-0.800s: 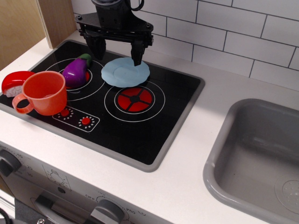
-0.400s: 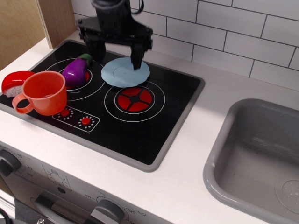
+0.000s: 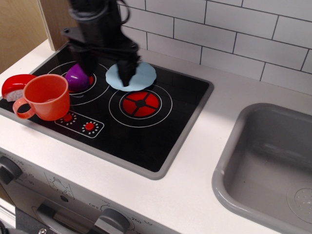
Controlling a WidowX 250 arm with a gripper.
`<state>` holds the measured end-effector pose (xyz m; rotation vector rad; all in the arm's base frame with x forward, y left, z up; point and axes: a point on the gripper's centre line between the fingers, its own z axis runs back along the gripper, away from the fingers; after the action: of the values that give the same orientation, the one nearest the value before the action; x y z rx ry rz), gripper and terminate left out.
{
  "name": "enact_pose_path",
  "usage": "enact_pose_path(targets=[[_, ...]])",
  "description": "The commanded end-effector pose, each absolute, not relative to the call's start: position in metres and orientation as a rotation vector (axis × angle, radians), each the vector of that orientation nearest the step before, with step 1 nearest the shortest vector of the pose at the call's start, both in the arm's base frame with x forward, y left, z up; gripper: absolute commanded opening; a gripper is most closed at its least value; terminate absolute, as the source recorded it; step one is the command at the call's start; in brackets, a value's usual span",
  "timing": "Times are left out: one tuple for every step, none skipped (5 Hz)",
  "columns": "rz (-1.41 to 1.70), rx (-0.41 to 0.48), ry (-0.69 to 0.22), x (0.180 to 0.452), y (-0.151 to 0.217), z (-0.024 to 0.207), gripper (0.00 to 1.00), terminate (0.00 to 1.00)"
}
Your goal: Put cup on plate
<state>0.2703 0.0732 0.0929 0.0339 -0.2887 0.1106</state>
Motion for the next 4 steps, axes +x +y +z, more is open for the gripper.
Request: enact_pose_path(targets=[[-0.064,-0.017,-0.289,0.232,0.096,0.123,1.0,0.0],[-0.13,-0.017,-0.267,0.216,0.113,0.133,1.0,0.0],[-0.158,0.002,-0.247,0.204,0.133,0.138,1.0,0.0],[-0.198,0.003,-0.224,0.196,0.148,0.128,1.0,0.0]])
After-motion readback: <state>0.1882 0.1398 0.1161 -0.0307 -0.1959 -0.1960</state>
